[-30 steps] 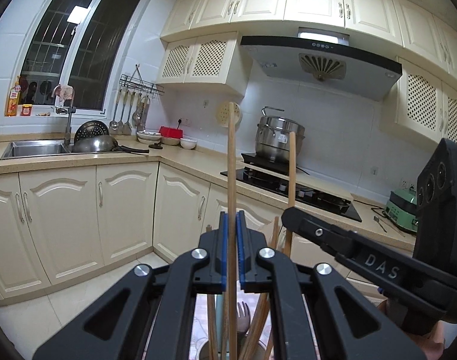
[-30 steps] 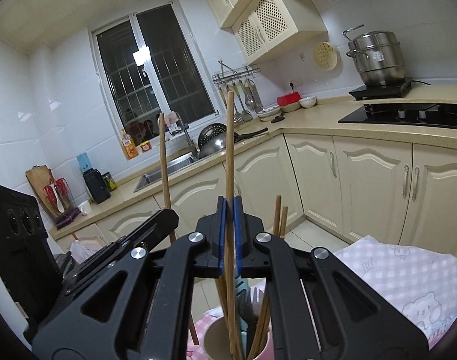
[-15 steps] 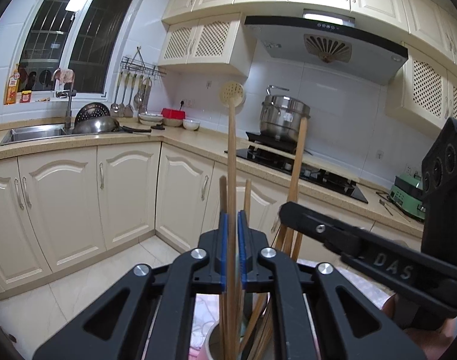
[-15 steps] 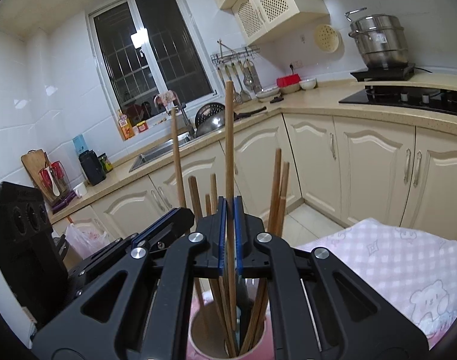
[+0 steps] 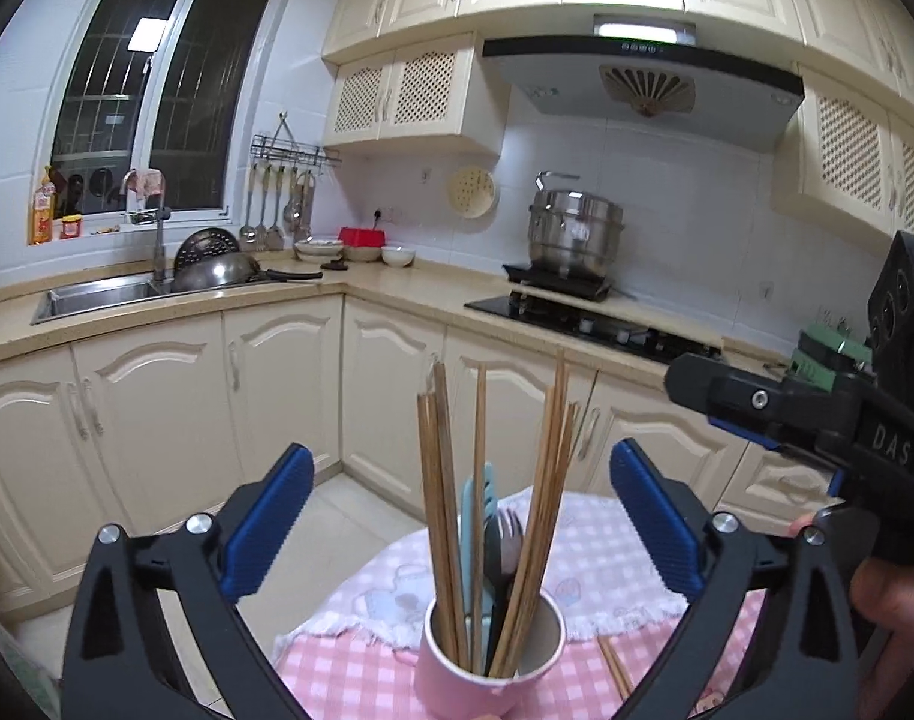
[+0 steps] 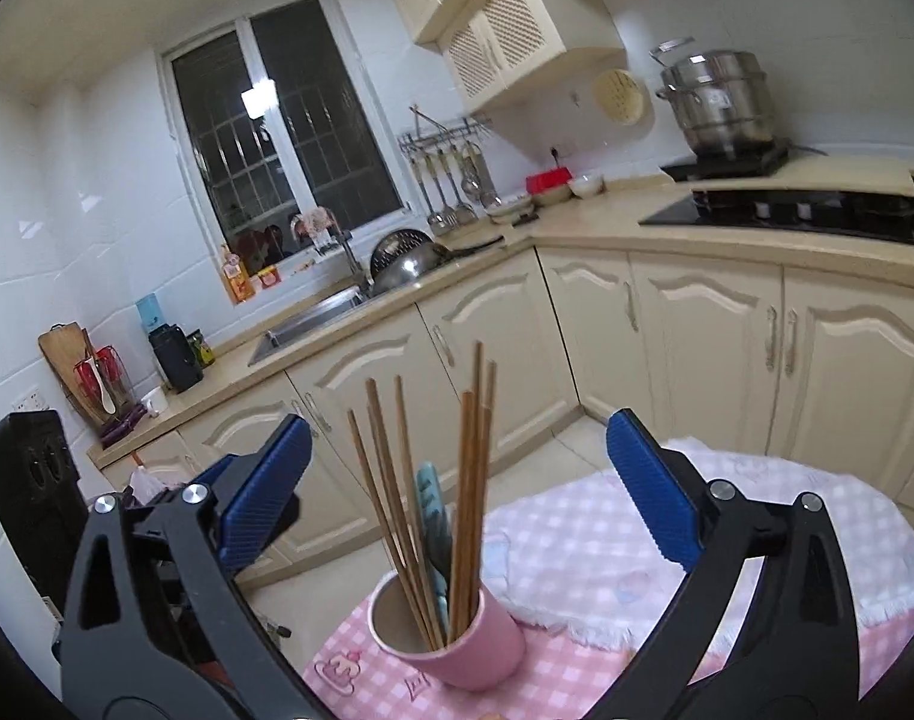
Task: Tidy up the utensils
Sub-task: 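Move both tools back down to the last two chopsticks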
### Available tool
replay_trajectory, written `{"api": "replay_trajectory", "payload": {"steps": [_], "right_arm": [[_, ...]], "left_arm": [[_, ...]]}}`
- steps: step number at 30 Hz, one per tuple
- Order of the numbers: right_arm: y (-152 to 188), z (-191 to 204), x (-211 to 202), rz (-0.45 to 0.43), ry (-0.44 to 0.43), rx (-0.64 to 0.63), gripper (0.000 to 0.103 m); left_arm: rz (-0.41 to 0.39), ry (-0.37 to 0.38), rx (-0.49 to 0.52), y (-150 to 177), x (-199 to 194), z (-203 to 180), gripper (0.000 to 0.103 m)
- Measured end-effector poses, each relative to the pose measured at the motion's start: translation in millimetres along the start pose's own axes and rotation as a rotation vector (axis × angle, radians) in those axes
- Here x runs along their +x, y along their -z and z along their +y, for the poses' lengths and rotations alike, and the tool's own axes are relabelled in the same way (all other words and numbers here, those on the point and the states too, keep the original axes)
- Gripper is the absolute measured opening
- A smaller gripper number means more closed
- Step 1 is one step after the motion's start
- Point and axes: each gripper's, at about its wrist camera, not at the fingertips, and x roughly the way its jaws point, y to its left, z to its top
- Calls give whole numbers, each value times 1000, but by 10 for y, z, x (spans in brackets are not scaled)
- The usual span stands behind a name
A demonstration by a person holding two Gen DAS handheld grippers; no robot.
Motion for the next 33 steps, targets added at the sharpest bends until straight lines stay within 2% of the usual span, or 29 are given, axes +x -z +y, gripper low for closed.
{"api": "replay_trajectory", "payload": {"steps": [7, 17, 26, 33], "right_arm": [[75, -136, -209, 64, 34, 20, 97], [247, -358, -454, 162, 85, 42, 97], [492, -647, -517, 298, 165, 100, 97], [865, -871, -433, 468, 232, 102, 97]], "left_arm": [[40, -13, 6, 48, -222, -84, 97], [108, 14, 36, 235, -376, -282, 97], [196, 37, 51, 435, -354, -403, 97], [312, 41, 72, 678, -244, -520, 97]]}}
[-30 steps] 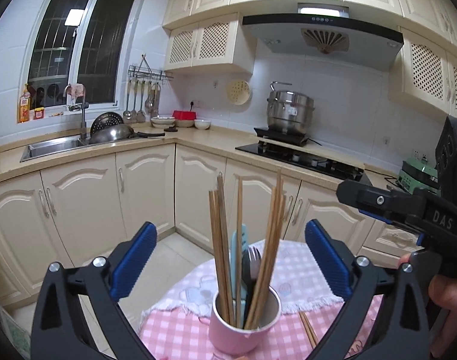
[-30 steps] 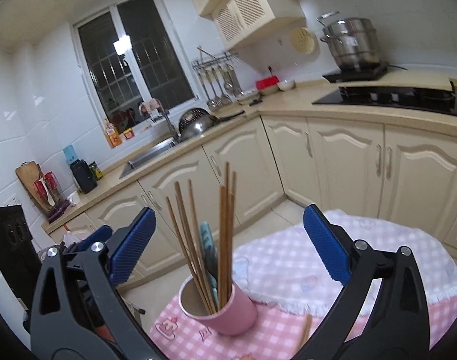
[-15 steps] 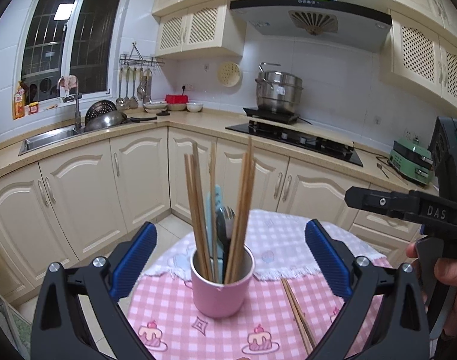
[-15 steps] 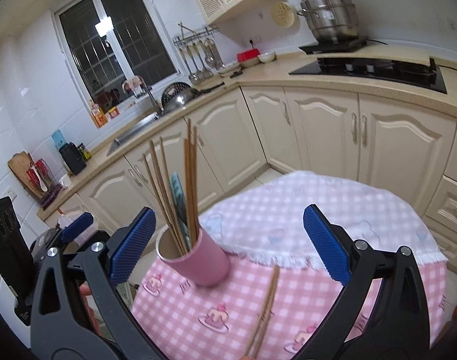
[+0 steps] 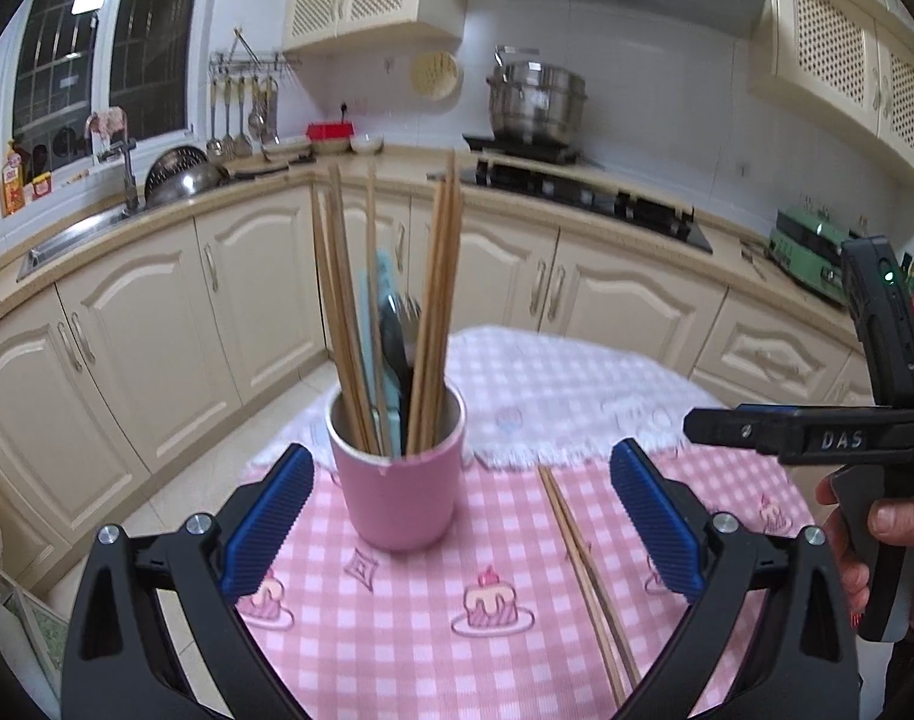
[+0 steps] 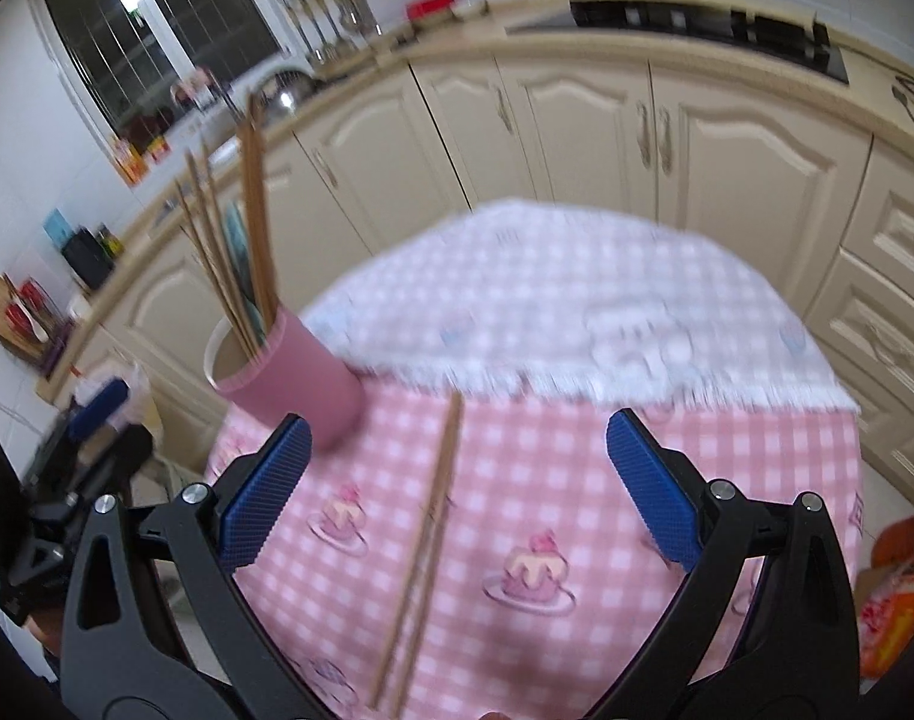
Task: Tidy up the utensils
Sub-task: 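Move both tools back down to the last two chopsticks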
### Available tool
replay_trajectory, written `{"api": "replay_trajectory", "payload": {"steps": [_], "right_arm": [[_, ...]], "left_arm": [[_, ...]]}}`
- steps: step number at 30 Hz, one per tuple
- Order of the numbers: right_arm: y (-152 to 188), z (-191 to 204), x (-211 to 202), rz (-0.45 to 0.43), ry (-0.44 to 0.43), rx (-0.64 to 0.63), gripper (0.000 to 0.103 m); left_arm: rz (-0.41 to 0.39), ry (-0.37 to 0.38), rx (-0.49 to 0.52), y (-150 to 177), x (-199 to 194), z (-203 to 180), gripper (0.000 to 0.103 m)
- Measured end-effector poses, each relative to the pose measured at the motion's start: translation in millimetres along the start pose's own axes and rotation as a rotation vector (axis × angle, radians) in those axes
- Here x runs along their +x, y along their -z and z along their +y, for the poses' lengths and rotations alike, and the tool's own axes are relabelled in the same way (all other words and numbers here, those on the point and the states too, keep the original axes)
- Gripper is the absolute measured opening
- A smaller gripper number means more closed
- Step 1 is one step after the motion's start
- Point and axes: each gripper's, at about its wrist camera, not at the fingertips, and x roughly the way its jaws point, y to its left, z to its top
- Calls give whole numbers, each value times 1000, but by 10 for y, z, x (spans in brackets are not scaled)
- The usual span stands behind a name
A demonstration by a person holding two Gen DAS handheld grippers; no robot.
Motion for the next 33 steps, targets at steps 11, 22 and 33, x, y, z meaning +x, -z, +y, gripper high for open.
{"api": "replay_trajectory", "payload": {"steps": [11, 22, 33], "right_arm": [[340, -120, 236, 140, 48, -26, 97], [508, -210, 382, 223, 83, -53, 97], [592, -330, 394, 254, 89, -58, 97]], "left_arm": [[196, 31, -3, 361, 381, -200, 97], [399, 13, 44, 673, 787, -372, 97], [543, 21, 168, 802, 1098, -633, 97]]}}
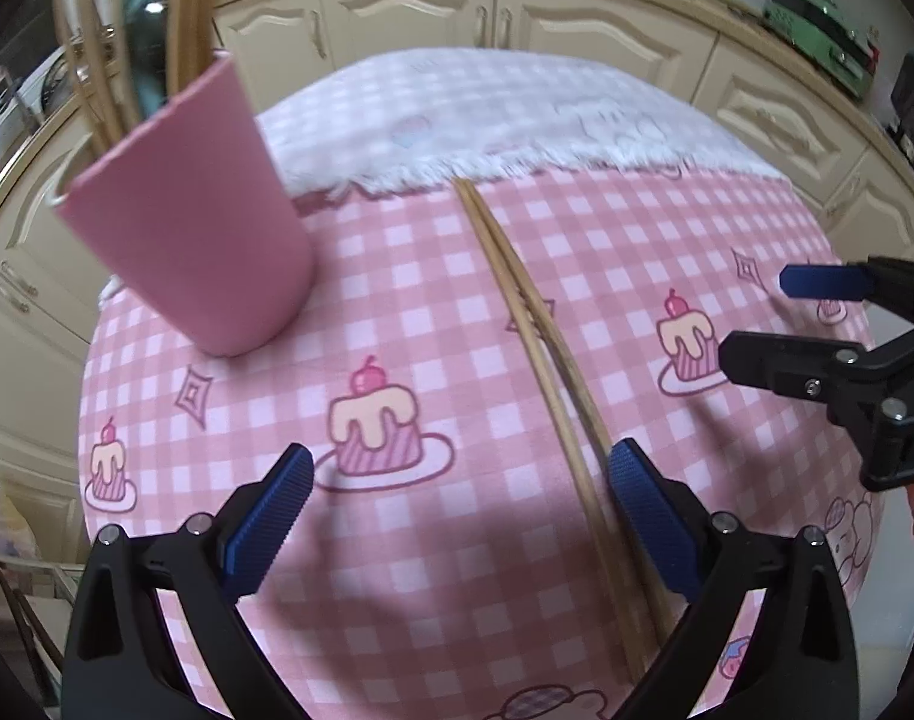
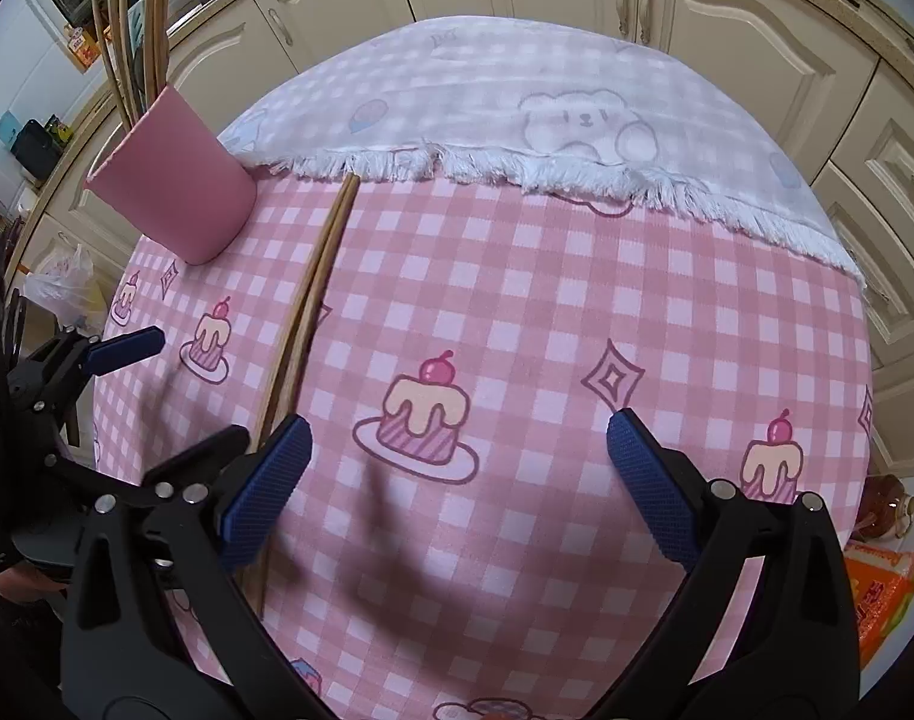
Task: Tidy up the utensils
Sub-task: 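Move both tools back down to the last two chopsticks, then grasp one chopstick with the left tool while the right tool grasps the other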
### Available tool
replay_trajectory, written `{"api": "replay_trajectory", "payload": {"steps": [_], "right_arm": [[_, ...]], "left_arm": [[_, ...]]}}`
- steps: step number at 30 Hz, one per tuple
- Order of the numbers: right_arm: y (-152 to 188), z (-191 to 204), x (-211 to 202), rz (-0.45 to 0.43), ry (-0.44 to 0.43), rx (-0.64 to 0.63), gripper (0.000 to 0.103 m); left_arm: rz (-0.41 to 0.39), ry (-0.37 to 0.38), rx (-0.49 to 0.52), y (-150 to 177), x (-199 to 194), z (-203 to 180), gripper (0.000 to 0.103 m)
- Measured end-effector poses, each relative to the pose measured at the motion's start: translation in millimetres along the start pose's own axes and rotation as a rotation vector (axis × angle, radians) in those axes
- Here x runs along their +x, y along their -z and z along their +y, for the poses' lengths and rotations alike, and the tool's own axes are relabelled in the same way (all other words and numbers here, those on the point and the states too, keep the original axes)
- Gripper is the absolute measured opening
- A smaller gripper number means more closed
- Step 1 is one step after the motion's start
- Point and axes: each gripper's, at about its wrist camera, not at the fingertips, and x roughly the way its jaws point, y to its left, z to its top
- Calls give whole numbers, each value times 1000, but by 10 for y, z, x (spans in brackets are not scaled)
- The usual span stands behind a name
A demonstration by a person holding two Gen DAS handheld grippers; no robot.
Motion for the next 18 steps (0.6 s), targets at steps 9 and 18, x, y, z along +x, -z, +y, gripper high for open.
{"api": "replay_trajectory", "payload": {"steps": [9, 18], "right_arm": [[54, -51, -25, 11, 3, -3, 97], [27, 194, 127, 95, -7, -32, 97]], "left_arm": [[74, 1, -5, -103, 185, 44, 82], [70, 51, 72, -285, 171, -28, 13]]}}
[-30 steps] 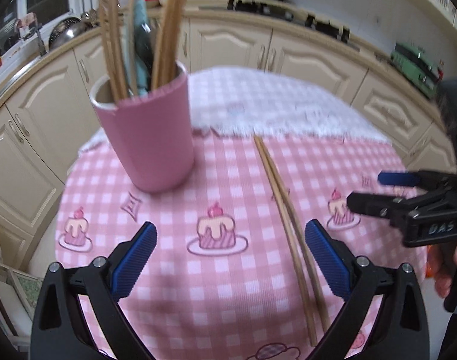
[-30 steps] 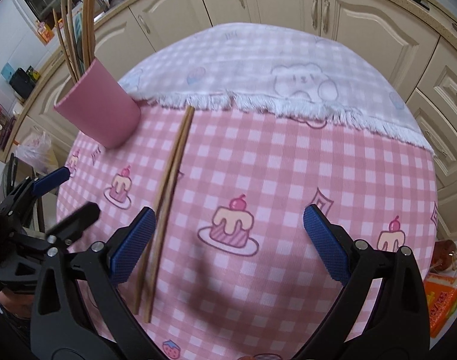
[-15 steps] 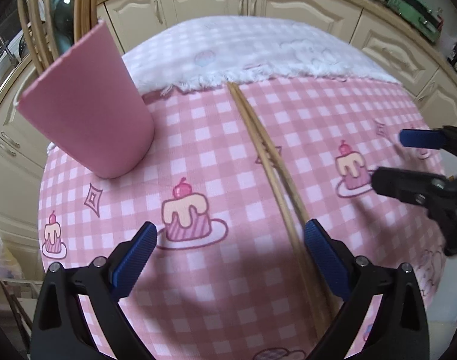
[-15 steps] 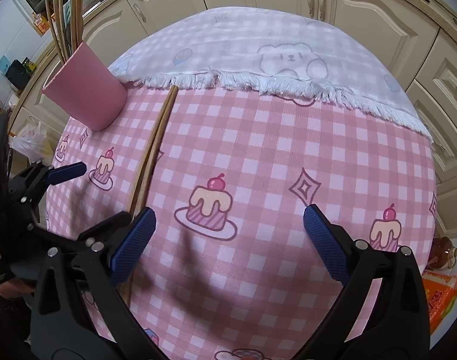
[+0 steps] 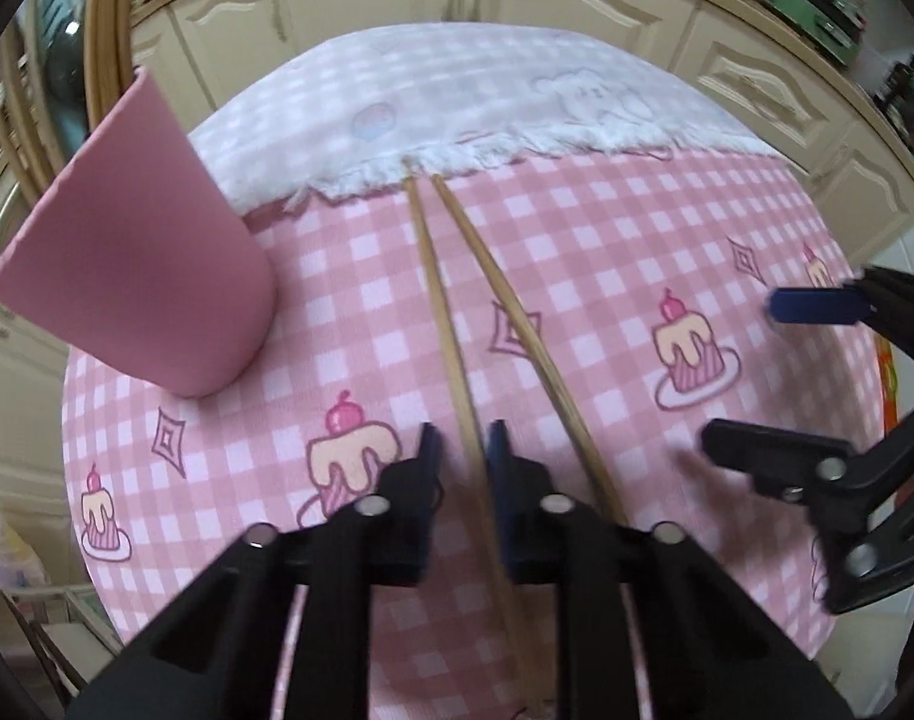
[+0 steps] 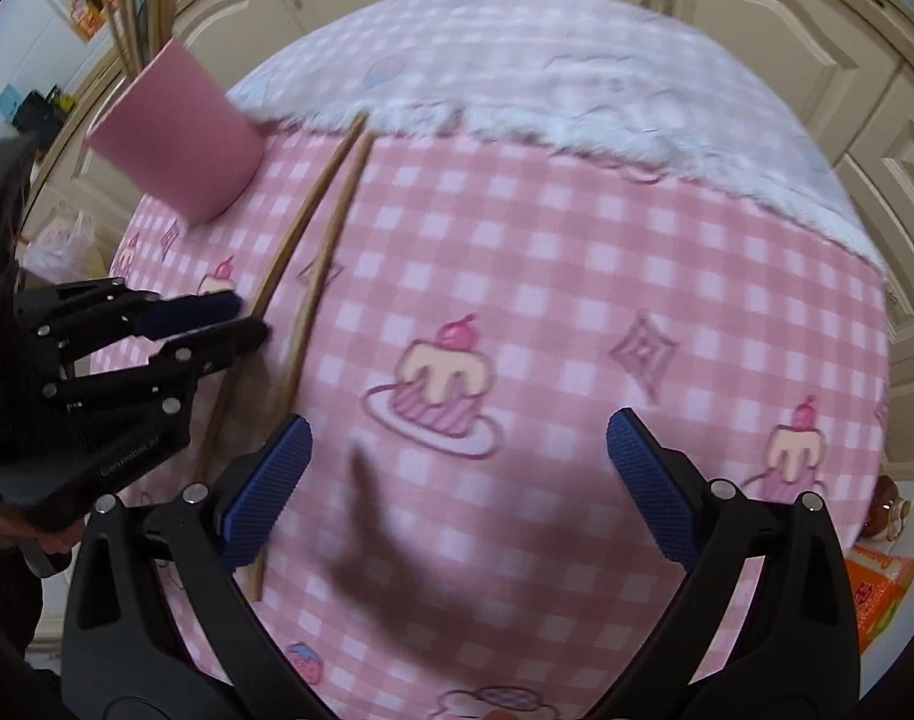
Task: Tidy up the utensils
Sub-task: 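Grasp one chopstick with the left tool while the right tool grasps the other, then lift both chopsticks upright over the pink cup with both tools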
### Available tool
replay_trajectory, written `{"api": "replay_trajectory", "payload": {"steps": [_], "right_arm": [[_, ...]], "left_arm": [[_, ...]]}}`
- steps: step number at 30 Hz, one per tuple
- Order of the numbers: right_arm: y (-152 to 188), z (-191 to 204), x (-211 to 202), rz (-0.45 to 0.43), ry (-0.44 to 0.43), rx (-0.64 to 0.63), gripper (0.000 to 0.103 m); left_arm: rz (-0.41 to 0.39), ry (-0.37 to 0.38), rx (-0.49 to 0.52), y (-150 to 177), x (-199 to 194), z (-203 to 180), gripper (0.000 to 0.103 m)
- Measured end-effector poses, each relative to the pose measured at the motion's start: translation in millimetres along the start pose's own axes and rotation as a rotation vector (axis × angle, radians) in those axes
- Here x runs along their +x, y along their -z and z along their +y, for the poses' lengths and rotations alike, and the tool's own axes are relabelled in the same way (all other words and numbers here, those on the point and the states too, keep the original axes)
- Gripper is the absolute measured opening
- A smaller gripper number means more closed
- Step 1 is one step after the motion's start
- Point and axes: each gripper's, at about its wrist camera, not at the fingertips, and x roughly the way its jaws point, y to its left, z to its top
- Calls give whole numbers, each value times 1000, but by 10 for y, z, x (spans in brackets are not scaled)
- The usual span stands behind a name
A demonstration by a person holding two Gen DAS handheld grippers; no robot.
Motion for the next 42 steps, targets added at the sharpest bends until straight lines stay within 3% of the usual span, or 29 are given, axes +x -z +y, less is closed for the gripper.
{"api": "replay_trajectory", "payload": {"steps": [7, 10, 16, 19, 21, 23, 32, 42], "right_arm": [[-211, 282, 168, 62, -39, 13, 94], [-350, 356, 220, 85, -9, 27, 79], [-484, 452, 287, 130, 13, 35, 55], [-505, 599, 329, 127, 65, -9, 42], [-498, 709, 353, 126, 63, -52, 21], [-476, 784, 385, 131, 28, -59, 9], [-251, 492, 200, 74, -83, -20, 6], [-100, 208, -242, -163, -244, 55, 6]], "left_arm": [[-5, 42, -27, 36, -22, 212, 12], [0, 25, -44, 3, -9, 294, 22], [-6, 7, 21, -124, 77, 268, 24], [-19, -2, 63, -120, 82, 198, 17], [-21, 15, 69, -119, 76, 182, 8], [-21, 26, 64, -92, 57, 210, 6], [-48, 52, 18, 72, -60, 274, 5], [-230, 110, -36, 175, -546, 226, 5]]}}
